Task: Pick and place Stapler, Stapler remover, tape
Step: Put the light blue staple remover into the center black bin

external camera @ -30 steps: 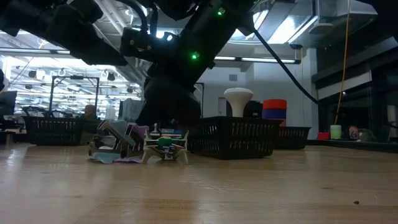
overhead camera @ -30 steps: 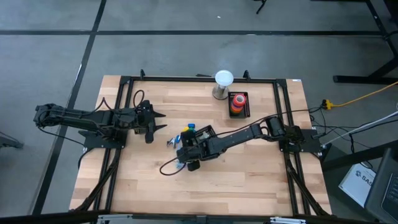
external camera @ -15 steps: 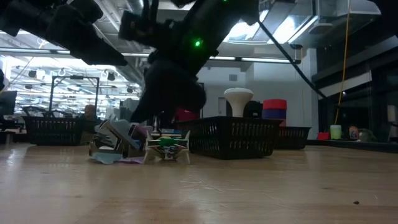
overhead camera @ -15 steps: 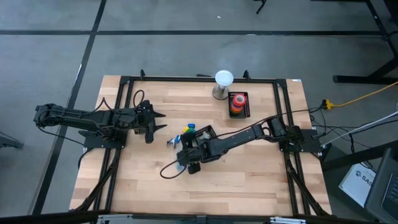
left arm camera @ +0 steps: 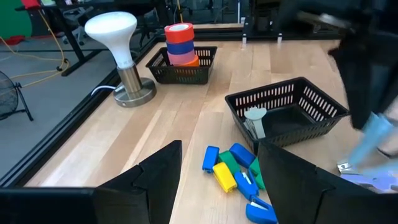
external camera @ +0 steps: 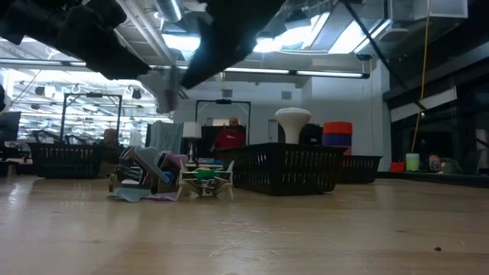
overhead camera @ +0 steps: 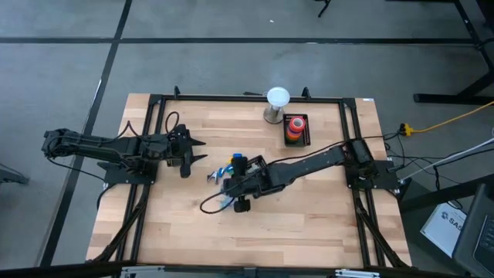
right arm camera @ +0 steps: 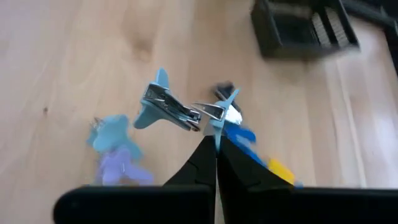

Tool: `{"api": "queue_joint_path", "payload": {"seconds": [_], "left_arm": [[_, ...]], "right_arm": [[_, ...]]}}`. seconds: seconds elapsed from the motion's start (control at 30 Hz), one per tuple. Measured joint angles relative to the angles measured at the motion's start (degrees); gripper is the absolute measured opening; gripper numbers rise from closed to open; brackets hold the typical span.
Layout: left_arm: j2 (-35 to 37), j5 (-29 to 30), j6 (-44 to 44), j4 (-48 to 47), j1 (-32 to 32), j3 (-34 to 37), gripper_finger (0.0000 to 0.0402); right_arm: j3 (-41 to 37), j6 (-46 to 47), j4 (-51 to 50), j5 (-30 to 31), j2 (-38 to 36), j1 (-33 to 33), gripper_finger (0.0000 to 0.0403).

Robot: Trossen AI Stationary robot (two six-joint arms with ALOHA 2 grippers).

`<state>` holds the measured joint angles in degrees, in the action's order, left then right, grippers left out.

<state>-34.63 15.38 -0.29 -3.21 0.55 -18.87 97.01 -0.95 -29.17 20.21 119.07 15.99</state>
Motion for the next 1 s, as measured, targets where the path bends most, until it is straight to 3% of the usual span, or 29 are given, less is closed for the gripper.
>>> {"api": "queue_joint_path", "payload": {"seconds": [0.2, 0.63, 1.0], "left_arm": [[0.0, 0.0, 0.02, -0.05, -0.02, 0.01, 0.021], [0.0, 0.0, 0.0, -0.05, -0.02, 0.02, 0.021], [0.0, 0.0, 0.02, -0.02, 0.0, 0.02, 0.021]], "right_arm": [[-1.62, 11.26, -7.96, 4.54, -3.89, 0.0, 0.0006], [-14.42, 32.34, -10.23, 4.07, -11.4, -0.97, 0.0006], [-14.95, 44.26, -21.44, 2.7, -11.66, -1.62, 0.0006]]}}
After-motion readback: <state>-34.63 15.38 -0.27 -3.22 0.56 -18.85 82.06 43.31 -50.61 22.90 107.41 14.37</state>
